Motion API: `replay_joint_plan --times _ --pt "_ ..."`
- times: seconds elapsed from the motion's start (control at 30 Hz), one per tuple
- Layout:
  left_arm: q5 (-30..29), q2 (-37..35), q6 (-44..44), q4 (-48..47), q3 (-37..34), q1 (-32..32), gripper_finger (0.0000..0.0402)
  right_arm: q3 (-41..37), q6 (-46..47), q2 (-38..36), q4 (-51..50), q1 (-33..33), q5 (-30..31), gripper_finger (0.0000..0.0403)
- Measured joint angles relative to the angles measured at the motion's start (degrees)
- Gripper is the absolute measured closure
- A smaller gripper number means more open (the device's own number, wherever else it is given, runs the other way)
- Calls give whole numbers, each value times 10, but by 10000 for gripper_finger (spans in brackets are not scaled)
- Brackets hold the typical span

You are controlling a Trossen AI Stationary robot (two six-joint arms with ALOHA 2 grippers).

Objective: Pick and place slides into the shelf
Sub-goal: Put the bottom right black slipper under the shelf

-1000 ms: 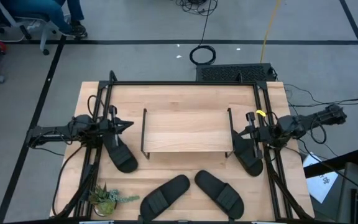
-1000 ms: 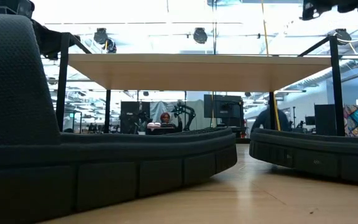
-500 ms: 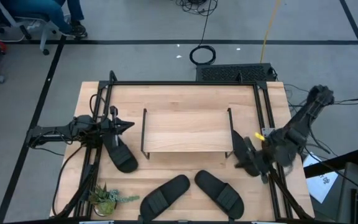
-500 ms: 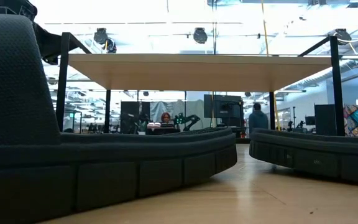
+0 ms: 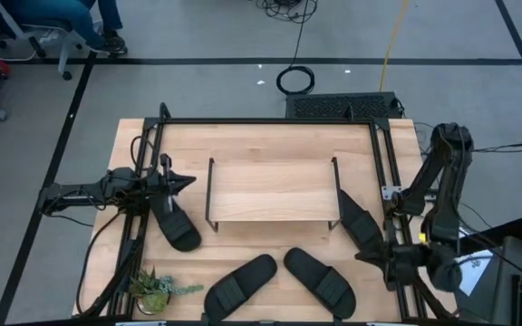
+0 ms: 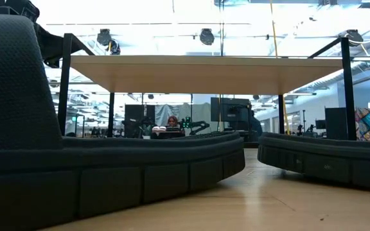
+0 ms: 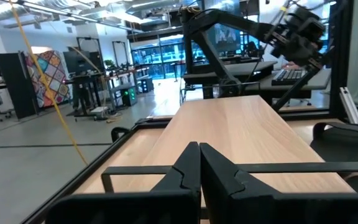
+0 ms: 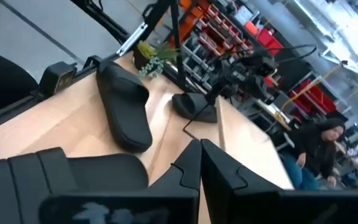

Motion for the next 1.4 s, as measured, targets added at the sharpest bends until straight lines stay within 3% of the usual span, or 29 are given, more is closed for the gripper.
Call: replay_joint_plan --times 0.27,0.53,1.0,1.07,1.23,1.4 --pt "-10 0 -10 0 0 0 401 0 90 96 63 5 -1 403" --pt "-10 0 -16 -7 0 0 401 0 192 123 52 23 -4 403" --pt "-10 0 -13 -17 0 0 401 -1 578 186 3 -23 -209 403" --pt "-10 0 -13 -17 0 0 401 -1 563 178 2 -28 -241 403" --pt "-10 0 -12 -17 0 0 401 -1 418 151 3 -42 -210 403" --pt "-9 0 -12 -17 0 0 401 -1 360 105 -6 -112 -241 403"
